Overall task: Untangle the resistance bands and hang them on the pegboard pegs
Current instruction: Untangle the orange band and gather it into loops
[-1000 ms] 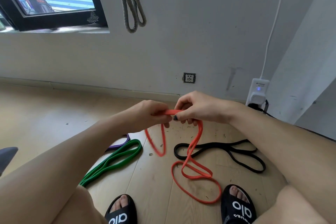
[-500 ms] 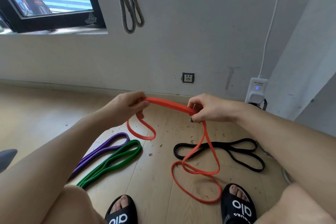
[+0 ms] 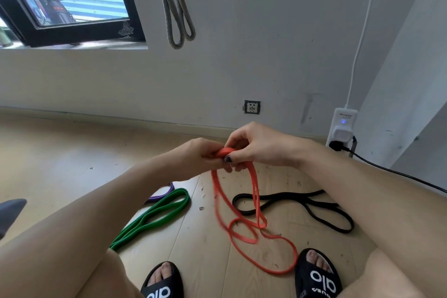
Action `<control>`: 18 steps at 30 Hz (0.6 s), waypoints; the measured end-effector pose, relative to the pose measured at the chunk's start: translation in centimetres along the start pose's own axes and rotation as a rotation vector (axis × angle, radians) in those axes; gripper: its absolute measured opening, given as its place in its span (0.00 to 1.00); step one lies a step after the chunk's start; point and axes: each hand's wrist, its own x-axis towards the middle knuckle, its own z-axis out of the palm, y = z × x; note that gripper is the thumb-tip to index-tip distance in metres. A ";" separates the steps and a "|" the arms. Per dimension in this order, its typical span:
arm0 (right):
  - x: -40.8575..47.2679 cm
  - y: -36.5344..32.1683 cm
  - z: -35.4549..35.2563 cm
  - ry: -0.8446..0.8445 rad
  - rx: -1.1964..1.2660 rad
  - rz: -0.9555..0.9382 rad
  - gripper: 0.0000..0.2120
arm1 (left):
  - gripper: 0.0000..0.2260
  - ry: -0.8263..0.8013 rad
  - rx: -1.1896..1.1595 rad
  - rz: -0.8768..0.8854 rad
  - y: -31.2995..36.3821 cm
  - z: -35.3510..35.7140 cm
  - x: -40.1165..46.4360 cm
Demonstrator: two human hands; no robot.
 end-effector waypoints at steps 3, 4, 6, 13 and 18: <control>-0.2 0.5 -0.5 0.011 -0.028 0.029 0.05 | 0.06 0.072 0.017 -0.007 0.2 -0.8 -0.1; -0.3 0.8 -0.6 0.013 -0.074 0.047 0.05 | 0.07 0.077 -0.001 -0.013 0.2 -1.0 -0.2; -0.4 1.7 -0.9 0.008 -0.152 0.097 0.05 | 0.08 0.092 -0.014 -0.036 -0.2 -1.5 -0.5; -1.7 4.3 -3.1 0.042 -0.138 0.179 0.05 | 0.09 0.034 0.276 -0.259 -4.3 -2.7 -1.2; -1.2 1.9 -1.8 0.021 -0.057 0.048 0.03 | 0.05 -0.104 0.227 -0.170 -4.1 -0.7 -0.4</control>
